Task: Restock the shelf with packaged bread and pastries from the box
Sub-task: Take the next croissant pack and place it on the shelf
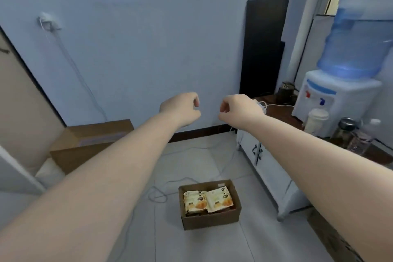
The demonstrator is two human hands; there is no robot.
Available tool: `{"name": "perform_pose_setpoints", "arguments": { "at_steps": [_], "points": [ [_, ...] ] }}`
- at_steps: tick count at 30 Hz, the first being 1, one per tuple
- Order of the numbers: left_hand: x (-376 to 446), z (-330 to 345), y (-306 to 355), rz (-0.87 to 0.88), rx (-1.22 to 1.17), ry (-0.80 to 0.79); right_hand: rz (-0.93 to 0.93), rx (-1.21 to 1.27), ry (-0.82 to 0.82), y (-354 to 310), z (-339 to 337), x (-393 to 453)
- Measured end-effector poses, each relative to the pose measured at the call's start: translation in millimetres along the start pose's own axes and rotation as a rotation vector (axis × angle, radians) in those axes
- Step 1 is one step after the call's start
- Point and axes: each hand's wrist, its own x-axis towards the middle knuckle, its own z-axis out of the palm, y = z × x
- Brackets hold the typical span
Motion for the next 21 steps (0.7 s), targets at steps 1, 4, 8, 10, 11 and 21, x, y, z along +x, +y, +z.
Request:
{"name": "perform_pose_setpoints", "arguments": {
  "at_steps": [1,4,8,10,11,21],
  "points": [
    [18,17,-11,-0.028,0.010,-0.033,0.002,-0.006,-0.055,11,19,20],
    [69,71,-42,-0.098,0.045,-0.145,0.025,-0.032,-0.212,45,71,77],
    [124,155,-84,-0.166,0.071,-0.287,0.072,-0.043,-0.367,89,149,141],
    [142,202,-104,-0.205,0.082,-0.369,0.099,-0.048,-0.458,109,195,162],
    [151,227,-113,-0.216,0.091,-0.411,0.108,-0.055,-0.504,119,220,169],
    [216,537,-196,-0.145,0.141,-0.788,0.377,-0.042,-0.813,271,513,194]
  ]
}}
